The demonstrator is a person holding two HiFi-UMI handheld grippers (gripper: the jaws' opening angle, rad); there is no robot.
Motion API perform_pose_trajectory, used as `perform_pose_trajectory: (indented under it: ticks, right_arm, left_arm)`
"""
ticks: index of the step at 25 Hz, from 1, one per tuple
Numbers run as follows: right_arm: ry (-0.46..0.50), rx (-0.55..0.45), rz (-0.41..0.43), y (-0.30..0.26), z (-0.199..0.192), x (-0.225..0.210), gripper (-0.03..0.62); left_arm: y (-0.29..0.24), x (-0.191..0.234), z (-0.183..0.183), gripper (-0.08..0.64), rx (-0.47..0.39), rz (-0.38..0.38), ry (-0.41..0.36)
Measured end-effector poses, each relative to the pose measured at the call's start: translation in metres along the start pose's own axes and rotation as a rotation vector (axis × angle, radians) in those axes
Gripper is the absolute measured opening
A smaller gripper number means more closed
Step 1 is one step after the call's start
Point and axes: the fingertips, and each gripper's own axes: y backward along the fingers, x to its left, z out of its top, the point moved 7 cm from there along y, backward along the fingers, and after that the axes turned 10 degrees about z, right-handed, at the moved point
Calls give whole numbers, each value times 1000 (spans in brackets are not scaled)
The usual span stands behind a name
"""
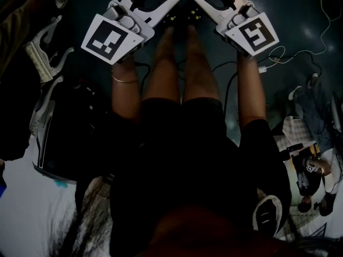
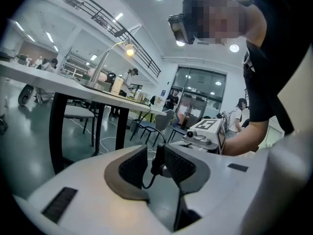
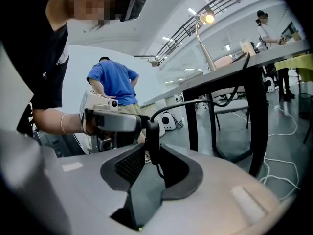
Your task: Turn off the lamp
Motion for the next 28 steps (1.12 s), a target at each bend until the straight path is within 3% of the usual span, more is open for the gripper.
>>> perform_pose_trajectory:
  ticks: [8,13,21,28]
  right_arm:
    - [-20,-5,-1,8,-5,-1,91]
    - [-82,-67,-2,17,-7,-4,91]
    - [-277,-219,13,22,-22,-11,91]
    - [-330,-233,18,22,-34,-11,91]
  left_arm:
    - [-10,-1,-27,104,54,-68,55]
    - [-17,-1,-43,106,91,-70,62]
    - [-40,-4,-71,109,151,-127,132]
    - [-51,-8,-77,109,188,-137,86]
